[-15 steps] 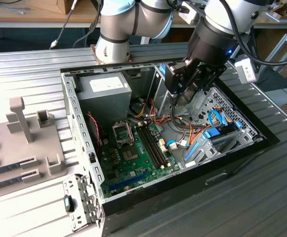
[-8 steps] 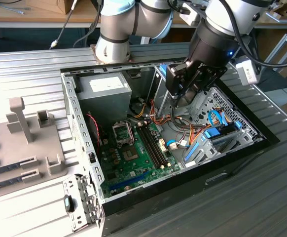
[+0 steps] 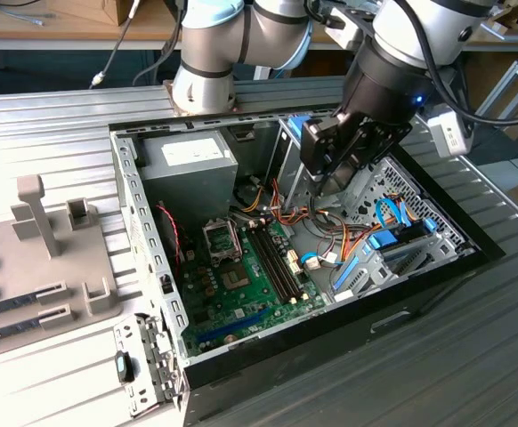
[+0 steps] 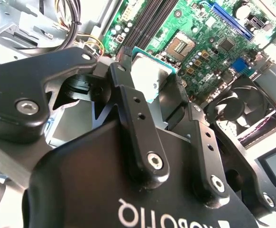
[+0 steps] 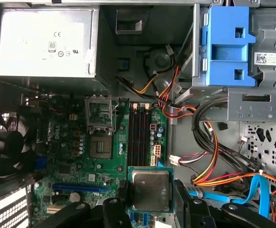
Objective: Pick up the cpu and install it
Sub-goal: 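Pick up the cpu and move it towards the insertion slot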
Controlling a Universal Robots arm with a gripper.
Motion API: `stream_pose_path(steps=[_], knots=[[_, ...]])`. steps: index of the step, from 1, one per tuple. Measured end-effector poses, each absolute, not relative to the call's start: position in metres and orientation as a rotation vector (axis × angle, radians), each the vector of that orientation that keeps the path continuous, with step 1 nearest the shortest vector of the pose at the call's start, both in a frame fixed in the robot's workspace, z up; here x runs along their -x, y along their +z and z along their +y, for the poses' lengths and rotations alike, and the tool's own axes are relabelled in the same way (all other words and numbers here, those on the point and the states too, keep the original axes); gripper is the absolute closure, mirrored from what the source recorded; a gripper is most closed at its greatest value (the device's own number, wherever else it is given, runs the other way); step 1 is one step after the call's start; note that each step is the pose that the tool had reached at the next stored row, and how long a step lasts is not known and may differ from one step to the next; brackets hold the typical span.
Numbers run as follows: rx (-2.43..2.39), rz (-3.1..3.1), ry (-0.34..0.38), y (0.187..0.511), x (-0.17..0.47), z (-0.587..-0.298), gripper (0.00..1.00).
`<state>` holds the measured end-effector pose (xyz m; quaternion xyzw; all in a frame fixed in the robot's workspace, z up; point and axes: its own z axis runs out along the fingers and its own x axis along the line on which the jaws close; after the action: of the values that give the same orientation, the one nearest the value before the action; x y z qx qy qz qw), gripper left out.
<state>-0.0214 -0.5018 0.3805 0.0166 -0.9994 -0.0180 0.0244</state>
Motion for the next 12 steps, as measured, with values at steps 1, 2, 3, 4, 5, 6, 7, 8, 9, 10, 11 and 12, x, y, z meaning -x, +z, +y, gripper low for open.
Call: stream_pose_path(steps=[1,2,3,4,5,6,7,8,9,10,11,12], knots=[[-0.051,-3.092,-0.056,0.38,0.021,-0.503,0.53],[-0.051,-3.092,-0.056,0.38,0.021,-0.503,0.53],[-0.051,-3.092,-0.056,0.38,0.021,-0.503,0.53],[-0.051,-3.092,-0.056,0.38,0.021,-0.504,0.53],[-0.051,-3.092,-0.056,0.38,0.021,-0.504,0.53],[-0.051,-3.092,-0.056,0.38,0.021,-0.505,0.53],[-0.051,-3.092,-0.056,0.379,0.021,-0.509,0.53],[-0.051,-3.092,-0.056,0.378,0.021,-0.513,0.53],[-0.051,-3.092,-0.056,0.377,0.021,-0.514,0.53],[-0.051,-3.092,-0.056,0.377,0.021,-0.514,0.53],[-0.051,-3.092,-0.056,0.377,0.021,-0.515,0.53],[-0.051,-3.092,-0.056,0.377,0.021,-0.515,0.53]])
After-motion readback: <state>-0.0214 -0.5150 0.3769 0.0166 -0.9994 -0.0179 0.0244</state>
